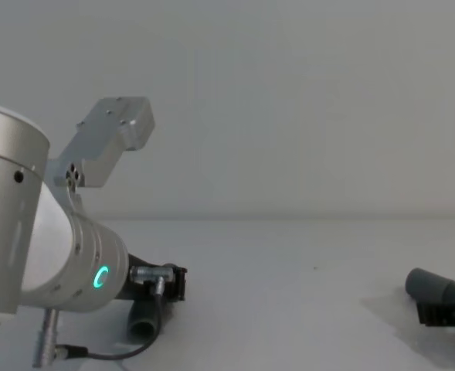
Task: Use both hands to pick up one end of the pipe from the table, align the ends, and insert them.
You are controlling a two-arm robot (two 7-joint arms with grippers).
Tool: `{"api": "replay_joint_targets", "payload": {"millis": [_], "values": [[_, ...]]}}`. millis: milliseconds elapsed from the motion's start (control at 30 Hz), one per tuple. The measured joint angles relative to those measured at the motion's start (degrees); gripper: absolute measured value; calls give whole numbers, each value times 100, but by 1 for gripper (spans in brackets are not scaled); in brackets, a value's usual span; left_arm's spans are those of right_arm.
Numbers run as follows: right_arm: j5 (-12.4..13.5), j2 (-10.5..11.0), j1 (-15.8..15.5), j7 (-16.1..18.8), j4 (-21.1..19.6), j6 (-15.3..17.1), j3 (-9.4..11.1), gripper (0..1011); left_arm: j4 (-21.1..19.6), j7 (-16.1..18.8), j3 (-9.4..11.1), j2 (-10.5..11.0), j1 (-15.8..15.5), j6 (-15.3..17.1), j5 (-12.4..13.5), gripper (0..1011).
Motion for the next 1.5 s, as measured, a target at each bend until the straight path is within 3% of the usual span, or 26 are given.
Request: {"api": "replay_joint_targets", "payload": {"millis": [367, 400, 533, 800, 1167, 1500], "values": [[-29, -12, 4, -6, 8, 7, -8, 577, 0, 0, 0, 0, 0, 0, 0, 342], [-30, -13, 5, -7, 9, 8, -9, 496, 0, 0, 0, 0, 0, 0, 0, 342], [-32, -15, 5, -10, 12, 9, -12, 377, 0, 0, 0, 0, 0, 0, 0, 342], [-35, -19, 5, -13, 13, 8, -14, 186, 0, 0, 0, 0, 0, 0, 0, 342], [-40, -23, 7, 12, 24, -24, -17, 165, 3, 2, 6, -5, -8, 1, 9, 342], [7, -66, 40, 188, 50, -370, 19, 164, -7, 52, 109, -33, -140, -39, 148, 342]]}}
